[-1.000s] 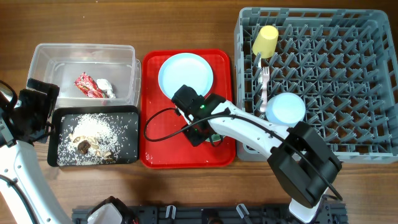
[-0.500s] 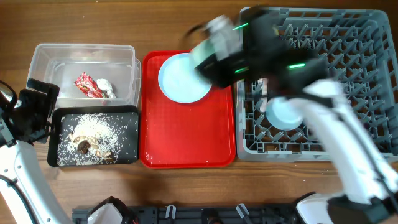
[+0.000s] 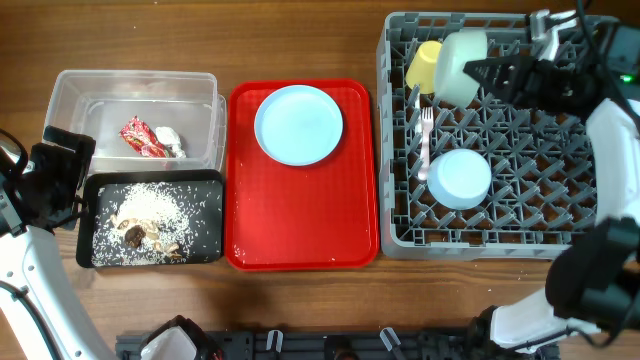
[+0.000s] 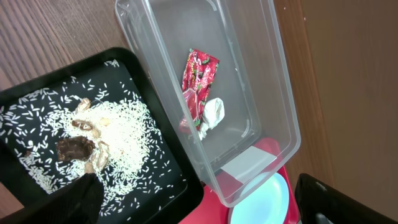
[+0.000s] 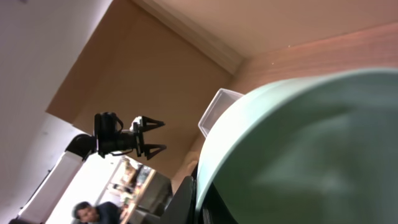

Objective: Sort waste into correct bins and load items into the dishwasher rack
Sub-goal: 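Lift the green bowl with the right gripper and carry it over the rack, then lower the green bowl into the rack beside the yellow cup and release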

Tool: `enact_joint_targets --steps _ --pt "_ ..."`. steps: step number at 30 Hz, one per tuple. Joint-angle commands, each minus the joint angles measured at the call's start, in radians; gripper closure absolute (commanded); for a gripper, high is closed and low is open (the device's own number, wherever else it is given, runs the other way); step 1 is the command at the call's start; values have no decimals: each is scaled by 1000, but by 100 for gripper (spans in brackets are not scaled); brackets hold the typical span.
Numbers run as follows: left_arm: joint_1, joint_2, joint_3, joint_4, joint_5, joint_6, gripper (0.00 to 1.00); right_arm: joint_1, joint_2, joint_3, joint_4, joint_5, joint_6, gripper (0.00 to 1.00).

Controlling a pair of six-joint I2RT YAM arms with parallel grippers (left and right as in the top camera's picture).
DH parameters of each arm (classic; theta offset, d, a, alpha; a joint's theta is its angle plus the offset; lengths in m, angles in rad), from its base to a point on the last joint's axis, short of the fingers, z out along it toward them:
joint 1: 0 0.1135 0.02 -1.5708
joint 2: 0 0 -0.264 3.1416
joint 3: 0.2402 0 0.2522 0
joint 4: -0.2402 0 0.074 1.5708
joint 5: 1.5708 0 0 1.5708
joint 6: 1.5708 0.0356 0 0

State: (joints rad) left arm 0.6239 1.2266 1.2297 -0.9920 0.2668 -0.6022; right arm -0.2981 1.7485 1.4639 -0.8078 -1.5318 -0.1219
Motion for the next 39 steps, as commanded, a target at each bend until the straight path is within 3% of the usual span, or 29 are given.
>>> enact_joint_targets --steps 1,10,22,25,28,35,39 --pt "5 -2 14 0 1 23 0 2 89 -42 60 -91 -32 96" --pt "5 -2 14 0 1 23 0 -10 253 -45 124 -9 -32 96" --pt "5 -2 14 0 1 23 0 -158 274 -46 137 95 48 96" --pt "5 -2 14 0 1 23 0 -161 274 -46 140 63 60 96" --pt "5 -2 14 0 1 23 0 -161 274 -46 166 -93 79 96" --pt "5 -2 14 0 1 23 0 -160 274 -46 147 65 129 96" --pt "5 -2 14 0 1 23 0 -159 274 -46 150 -48 122 95"
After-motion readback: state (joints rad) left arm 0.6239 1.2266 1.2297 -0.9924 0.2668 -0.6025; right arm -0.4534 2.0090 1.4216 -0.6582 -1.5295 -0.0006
